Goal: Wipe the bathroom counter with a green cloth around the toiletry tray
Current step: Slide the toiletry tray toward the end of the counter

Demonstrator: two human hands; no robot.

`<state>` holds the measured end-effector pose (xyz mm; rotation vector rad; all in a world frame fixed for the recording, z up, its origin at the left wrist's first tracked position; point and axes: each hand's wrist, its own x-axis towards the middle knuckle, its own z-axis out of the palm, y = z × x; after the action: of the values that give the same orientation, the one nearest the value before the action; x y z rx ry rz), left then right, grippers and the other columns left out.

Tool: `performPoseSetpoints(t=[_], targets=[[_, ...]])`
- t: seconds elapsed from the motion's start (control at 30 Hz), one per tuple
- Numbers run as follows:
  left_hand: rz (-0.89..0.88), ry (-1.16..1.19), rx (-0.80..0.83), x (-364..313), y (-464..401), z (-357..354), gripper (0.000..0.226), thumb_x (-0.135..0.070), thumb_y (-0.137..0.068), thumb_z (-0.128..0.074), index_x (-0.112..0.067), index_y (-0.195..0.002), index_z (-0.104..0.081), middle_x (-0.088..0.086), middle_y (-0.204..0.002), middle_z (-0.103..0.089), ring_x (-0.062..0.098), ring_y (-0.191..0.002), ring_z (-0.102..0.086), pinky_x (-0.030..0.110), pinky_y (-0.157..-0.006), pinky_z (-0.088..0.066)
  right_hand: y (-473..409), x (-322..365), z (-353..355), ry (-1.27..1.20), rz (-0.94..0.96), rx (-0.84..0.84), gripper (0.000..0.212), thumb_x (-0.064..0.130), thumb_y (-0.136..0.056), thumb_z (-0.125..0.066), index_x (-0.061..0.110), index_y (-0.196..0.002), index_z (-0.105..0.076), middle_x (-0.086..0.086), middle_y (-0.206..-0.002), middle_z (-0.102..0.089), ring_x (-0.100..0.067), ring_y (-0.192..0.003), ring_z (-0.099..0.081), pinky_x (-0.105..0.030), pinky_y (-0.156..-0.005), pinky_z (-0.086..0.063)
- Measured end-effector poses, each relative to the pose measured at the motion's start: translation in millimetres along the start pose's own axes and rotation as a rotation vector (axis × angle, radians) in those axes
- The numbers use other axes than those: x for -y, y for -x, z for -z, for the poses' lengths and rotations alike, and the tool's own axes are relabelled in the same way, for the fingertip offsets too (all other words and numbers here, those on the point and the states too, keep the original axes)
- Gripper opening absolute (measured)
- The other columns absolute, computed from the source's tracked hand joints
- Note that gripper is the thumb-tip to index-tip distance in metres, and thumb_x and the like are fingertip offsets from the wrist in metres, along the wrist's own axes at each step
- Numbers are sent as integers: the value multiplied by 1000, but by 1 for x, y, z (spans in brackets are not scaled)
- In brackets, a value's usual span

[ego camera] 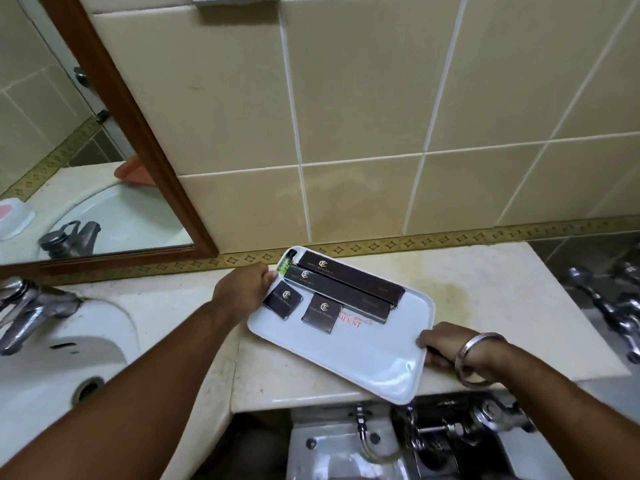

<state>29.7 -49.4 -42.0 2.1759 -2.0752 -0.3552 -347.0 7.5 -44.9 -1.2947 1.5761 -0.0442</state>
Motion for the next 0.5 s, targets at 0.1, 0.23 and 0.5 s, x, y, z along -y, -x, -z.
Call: performPoseSetpoints(t=[0.1,0.23,0.5], targets=[[-42,137,-14,-24,0,-12,40,-48,-101,-34,-18,-81,-51,1,-77,-54,30,-79,-55,36,-62,-32,21,-30,-15,-263,-11,-32,45,15,-87,-48,16,-42,-49,-2,-37,-41,-13,-33,-31,-26,-42,-23],[-140,237,26,-72,-5,-29,34,-44,-102,-35,-21,-86,-52,10,-93,-64,33,-90,-58,38,-69,-40,54,-70,-21,-542,-75,-162,45,13,-91,-48,13,-46,-51,-2,-38,-42,-10,-30,-32,-21,-34,-23],[-269,465,187,-228,-22,-58,44,-50,-102,-30,-18,-109,-60,11,-118,-66,32,-110,-60,42,-94,-45,108,-154,18,-753,-154,-336,40,18,-93,-43,13,-54,-45,3,-41,-34,-8,-33,-23,-18,-34,-19]])
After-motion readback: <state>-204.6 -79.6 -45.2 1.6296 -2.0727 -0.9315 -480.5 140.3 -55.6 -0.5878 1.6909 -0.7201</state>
